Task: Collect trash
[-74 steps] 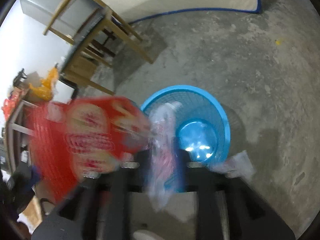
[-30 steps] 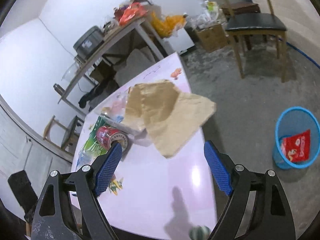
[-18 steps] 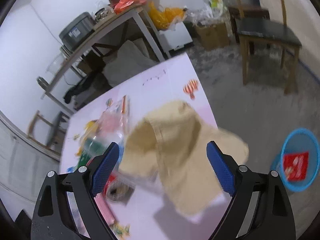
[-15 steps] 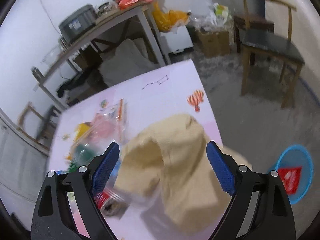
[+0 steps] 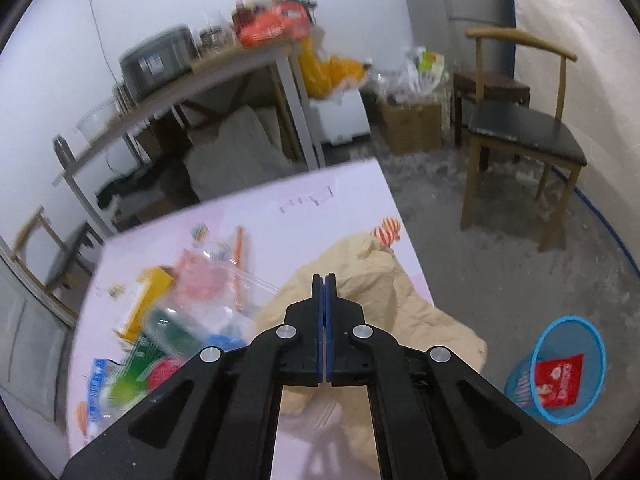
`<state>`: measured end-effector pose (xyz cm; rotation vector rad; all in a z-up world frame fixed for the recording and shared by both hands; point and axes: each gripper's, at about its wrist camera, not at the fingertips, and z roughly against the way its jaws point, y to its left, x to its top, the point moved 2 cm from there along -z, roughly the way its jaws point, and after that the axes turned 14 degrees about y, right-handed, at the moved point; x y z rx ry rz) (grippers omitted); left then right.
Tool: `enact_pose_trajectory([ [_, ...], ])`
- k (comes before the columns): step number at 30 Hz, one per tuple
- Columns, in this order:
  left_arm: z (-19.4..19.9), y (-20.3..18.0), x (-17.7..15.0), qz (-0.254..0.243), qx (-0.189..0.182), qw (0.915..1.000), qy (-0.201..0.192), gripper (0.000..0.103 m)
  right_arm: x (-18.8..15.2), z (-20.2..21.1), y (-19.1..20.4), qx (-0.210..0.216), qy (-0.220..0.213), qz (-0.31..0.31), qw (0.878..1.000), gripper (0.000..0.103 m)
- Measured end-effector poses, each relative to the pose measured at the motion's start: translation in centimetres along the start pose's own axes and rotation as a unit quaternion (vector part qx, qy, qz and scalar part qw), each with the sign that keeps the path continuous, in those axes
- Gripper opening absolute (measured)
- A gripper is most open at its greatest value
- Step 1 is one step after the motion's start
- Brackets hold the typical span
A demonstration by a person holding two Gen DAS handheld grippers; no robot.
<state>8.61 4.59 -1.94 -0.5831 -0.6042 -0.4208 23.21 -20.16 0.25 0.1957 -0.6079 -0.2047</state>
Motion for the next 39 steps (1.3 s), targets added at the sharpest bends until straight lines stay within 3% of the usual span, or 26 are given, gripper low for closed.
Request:
enact_pose_trajectory([
  [9,1.6,-1.3,-0.6,-0.014,-0.022,0.9992,-0.029,0.097,-3.3,10.8,1.9,0.061,-0.083,0.031,0.994,0.0],
  [12,2.6,-2.1,-0.6,-0.029,-0.042,0.9977,-0.045,0.097,-4.7,12.8,3.3,0.094,-0.078,0.055,0.991,0.0],
  [15,3.4,-2.8,-0.7,-0.039,-0.059,0.996,-0.054,0.097,-5.9,13.1,4.6,0.157,-0.048,0.063,0.984,0.0],
  [18,4.1,-3.3,-0.9,-0.042,-0.067,0.9951,-0.059,0.097,-6.8,12.5,5.7,0.241,-0.014,0.054,0.969,0.0],
  [22,5.0,-3.9,-1.3,-0.048,-0.064,0.9947,-0.065,0.097,-7.7,10.9,6.0,0.355,0.032,0.021,0.934,0.0],
  [24,5.2,-4.0,-1.4,-0.048,-0.062,0.9947,-0.066,0.097,-8.0,10.0,5.8,0.38,0.045,0.005,0.924,0.0],
  [27,4.6,-4.0,-1.4,-0.044,-0.058,0.9958,-0.055,0.097,-8.7,8.5,4.7,0.356,0.06,-0.015,0.932,0.0],
  [34,0.4,-4.5,-1.2,-0.038,-0.065,0.9972,0.005,0.085,-11.7,5.5,1.5,0.192,0.085,-0.014,0.978,0.0],
  [39,-2.3,-5.8,-1.3,-0.066,-0.068,0.9946,0.042,0.081,-13.0,5.2,0.2,0.16,0.099,-0.008,0.982,0.0],
])
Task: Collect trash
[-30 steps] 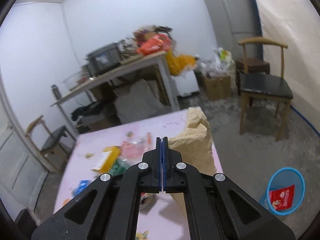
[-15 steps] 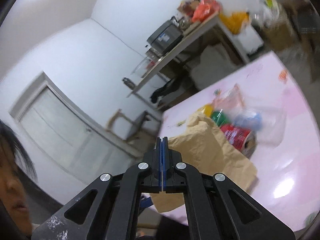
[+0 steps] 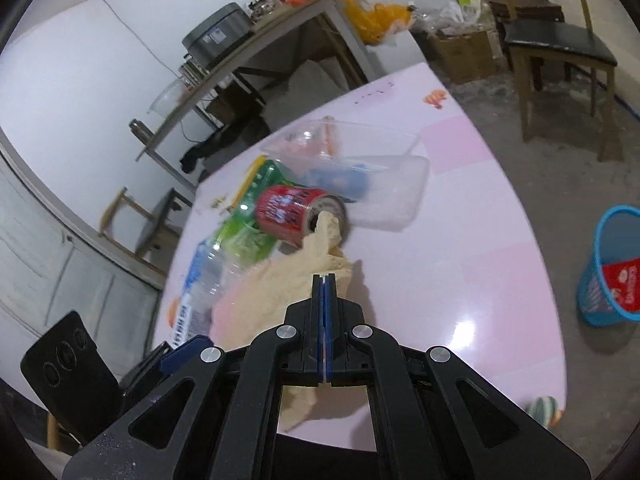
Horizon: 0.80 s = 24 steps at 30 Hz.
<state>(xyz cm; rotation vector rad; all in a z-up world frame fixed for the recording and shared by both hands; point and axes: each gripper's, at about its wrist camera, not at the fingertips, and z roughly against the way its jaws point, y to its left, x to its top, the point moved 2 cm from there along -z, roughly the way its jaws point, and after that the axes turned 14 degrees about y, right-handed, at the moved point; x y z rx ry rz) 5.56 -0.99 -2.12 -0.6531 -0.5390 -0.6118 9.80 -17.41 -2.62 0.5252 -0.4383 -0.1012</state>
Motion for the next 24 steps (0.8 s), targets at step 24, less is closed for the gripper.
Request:
enact_pose_trajectory([
  [24,-4.5,0.5,-3.2,-0.007,0.021,0.9944,0.103,0.068,0.7,-10.8,-1.0,0.129,0.229,0.0,0.965,0.0],
])
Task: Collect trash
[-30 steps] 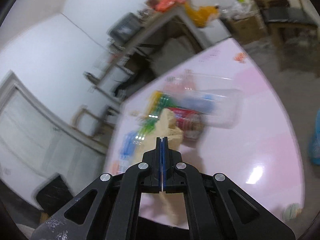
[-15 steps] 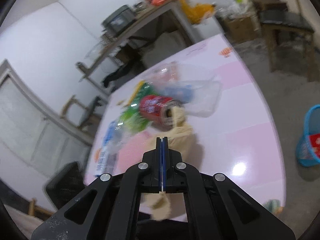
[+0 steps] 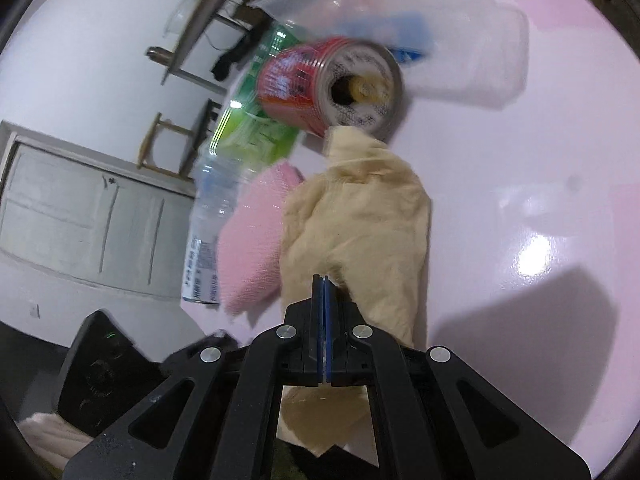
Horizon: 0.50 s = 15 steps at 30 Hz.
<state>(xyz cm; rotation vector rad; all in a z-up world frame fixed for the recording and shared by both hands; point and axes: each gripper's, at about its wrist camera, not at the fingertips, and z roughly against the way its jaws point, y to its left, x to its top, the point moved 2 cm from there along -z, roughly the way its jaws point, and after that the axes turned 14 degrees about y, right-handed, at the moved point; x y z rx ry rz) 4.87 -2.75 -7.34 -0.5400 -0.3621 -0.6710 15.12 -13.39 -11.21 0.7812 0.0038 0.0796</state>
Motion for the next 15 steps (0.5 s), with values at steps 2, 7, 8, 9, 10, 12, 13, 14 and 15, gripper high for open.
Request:
enact_pose_trajectory([
  [2,0.1,-0.5,-0.3,-0.02,0.029,0.9994,0.003,0.068,0.1,-0.2,-0.5,0.015,0.009,-0.01,1.0,0.0],
  [7,-0.3,-1.8,0.0,-0.051,0.095,0.9942,0.01,0.068,0.3,-0.2,-1.8,0.064,0.022,-0.04,0.997,0.0],
  [8,-0.2,-1.9,0.0,-0.051,0.1,0.9937,0.008,0.068,0.3,-0.1,-2.0,0.07,0.023,-0.044,0.996,0.0],
  [9,0.1,-1.7,-0.1,-0.052,0.107,0.9929,0.004,0.068,0.2,-0.1,-2.1,0.074,0.023,-0.048,0.996,0.0],
  [10,0.2,-1.9,0.0,-0.054,0.119,0.9915,-0.002,0.068,0.2,-0.1,-2.2,0.08,0.023,-0.054,0.995,0.0],
  [12,0.1,-2.0,0.1,-0.053,0.131,0.99,-0.004,0.068,0.1,-0.2,-2.5,0.091,0.025,-0.064,0.993,0.0],
  [13,-0.1,-1.9,0.2,-0.047,0.14,0.989,0.0,0.068,-0.1,-0.3,-2.6,0.099,0.027,-0.07,0.992,0.0],
  [14,-0.2,-1.8,0.2,-0.042,0.144,0.9886,0.005,0.068,-0.2,-0.3,-2.7,0.105,0.027,-0.075,0.991,0.0],
  [15,-0.4,-1.6,0.3,-0.036,0.146,0.9886,0.009,0.068,-0.1,-0.4,-2.9,0.109,0.026,-0.081,0.99,0.0],
])
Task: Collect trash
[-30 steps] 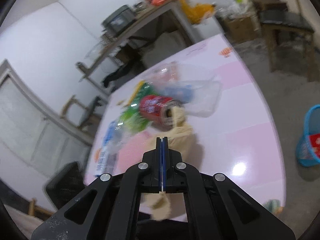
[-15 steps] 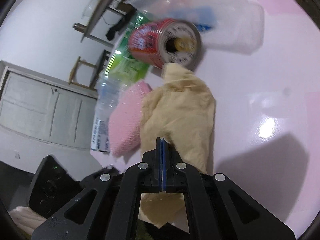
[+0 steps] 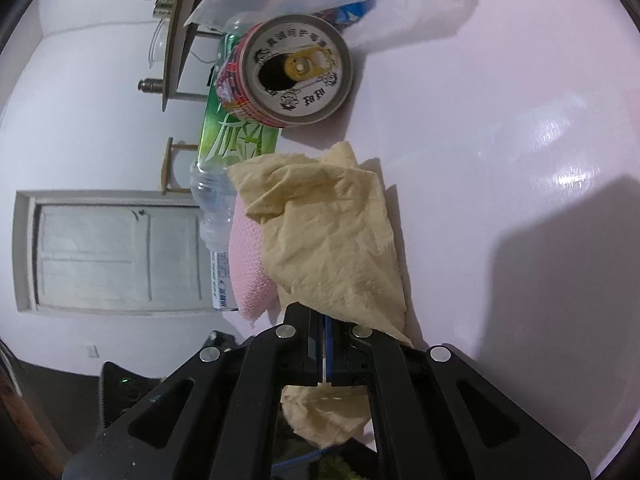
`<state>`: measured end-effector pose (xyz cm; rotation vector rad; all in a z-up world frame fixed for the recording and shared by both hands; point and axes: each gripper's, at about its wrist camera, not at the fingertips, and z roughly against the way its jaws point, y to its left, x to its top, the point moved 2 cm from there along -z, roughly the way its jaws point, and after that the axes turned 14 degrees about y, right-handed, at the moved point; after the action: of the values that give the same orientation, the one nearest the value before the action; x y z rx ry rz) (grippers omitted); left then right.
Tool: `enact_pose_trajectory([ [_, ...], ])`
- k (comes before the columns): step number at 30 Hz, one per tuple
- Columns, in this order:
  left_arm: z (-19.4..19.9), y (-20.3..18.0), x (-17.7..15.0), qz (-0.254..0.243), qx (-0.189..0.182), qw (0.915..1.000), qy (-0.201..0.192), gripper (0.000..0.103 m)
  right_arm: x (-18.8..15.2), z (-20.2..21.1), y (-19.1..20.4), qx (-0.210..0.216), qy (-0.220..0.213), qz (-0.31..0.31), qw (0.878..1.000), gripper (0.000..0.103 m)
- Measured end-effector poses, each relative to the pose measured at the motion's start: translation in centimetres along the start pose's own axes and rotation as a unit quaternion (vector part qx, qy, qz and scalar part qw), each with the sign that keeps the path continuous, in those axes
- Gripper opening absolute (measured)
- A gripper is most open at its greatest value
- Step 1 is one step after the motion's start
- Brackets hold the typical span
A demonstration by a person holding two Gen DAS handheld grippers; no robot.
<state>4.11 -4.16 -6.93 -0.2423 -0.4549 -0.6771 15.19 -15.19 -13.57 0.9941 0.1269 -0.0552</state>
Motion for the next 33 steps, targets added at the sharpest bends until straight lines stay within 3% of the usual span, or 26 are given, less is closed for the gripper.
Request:
enact_pose_trajectory([
  [7,-1.2,2.5,0.8,0.051,-0.016,0.9984,0.019,0.055,-1.0,0.0,-0.5,0.018,0.001,-0.014,1.0,0.0],
  [12,-1.5,2.3,1.3,0.042,-0.005,0.9988,0.023,0.052,-2.0,-0.1,-0.5,0.017,0.005,-0.009,1.0,0.0],
  [16,-1.7,2.0,1.7,0.03,0.006,0.9992,0.026,0.038,-2.8,0.3,-0.2,0.012,0.004,0.005,1.0,0.003],
  [20,-1.8,2.1,1.5,0.029,0.003,0.9993,0.026,0.025,-2.9,0.3,1.3,0.002,0.001,0.019,1.0,0.012],
  [23,-1.9,2.0,1.5,0.027,0.001,0.9993,0.025,0.018,-3.2,0.9,1.9,-0.005,-0.01,0.032,0.999,0.026],
  [28,-1.9,2.2,1.2,0.032,-0.01,0.9992,0.022,0.012,-3.5,2.9,3.9,-0.029,-0.042,0.077,0.996,0.035],
  [33,-1.2,2.4,0.3,0.032,-0.024,0.9989,0.025,0.01,-2.6,3.0,8.4,-0.097,-0.065,0.144,0.983,0.049],
])
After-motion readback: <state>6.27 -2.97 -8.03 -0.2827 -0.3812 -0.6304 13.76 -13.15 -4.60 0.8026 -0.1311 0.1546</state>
